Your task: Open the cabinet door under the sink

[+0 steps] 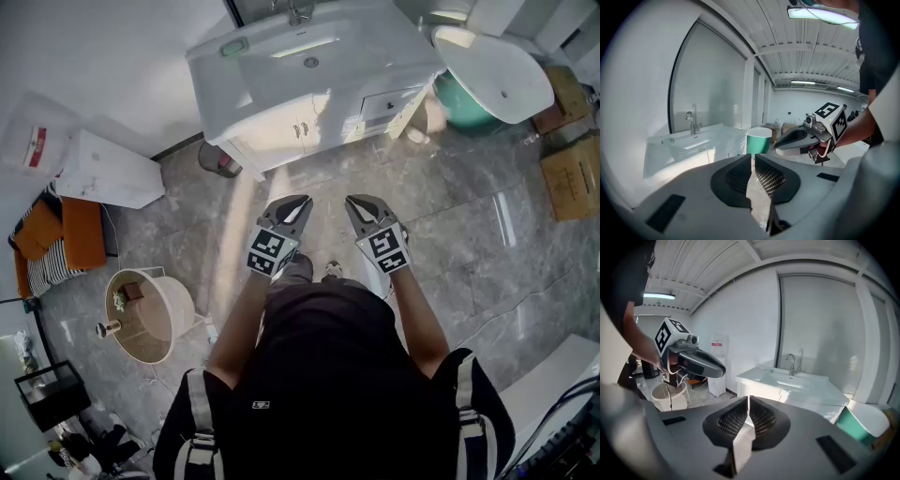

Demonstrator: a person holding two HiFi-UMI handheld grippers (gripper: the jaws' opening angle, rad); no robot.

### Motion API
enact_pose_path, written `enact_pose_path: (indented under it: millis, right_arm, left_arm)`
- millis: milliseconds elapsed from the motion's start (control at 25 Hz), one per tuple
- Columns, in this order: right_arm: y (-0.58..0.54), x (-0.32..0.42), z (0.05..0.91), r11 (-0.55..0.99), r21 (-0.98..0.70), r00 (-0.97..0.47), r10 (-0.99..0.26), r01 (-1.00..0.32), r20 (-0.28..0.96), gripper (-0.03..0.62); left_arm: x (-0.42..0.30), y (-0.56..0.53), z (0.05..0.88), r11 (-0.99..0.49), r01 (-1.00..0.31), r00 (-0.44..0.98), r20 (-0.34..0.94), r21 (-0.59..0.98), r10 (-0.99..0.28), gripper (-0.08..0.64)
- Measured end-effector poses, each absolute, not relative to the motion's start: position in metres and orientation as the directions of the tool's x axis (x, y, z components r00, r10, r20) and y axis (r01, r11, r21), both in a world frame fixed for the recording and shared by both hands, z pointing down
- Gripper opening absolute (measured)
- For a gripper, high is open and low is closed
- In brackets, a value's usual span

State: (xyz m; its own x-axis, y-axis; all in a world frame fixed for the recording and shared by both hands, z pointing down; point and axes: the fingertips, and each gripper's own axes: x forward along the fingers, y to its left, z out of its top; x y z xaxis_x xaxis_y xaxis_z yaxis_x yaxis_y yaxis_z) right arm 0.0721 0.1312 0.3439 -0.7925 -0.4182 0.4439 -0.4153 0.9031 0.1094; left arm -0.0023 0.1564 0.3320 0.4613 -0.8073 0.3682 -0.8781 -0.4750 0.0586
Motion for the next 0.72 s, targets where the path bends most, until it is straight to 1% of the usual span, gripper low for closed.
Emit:
enact_pose_path:
  millis: [320, 720]
  right_arm:
    - [0.129, 0.068, 0.347, 0.905, 0.102, -0.795, -0.414, -0.413, 0.444, 0.066]
    - [0.125, 0.057, 0.356, 0.893, 0.082, -0.780, -0.429, -0.443, 0.456, 0.066]
  left_arm:
    - [-0.003, 0.154, 0.331, -0.469, -0.881, 0.458, 0.367, 0.064, -0.810, 0.032]
    - [-0.021, 0.152, 0.337, -0.473, -0.878, 0.466, 0.360, 0.075, -0.808, 0.032]
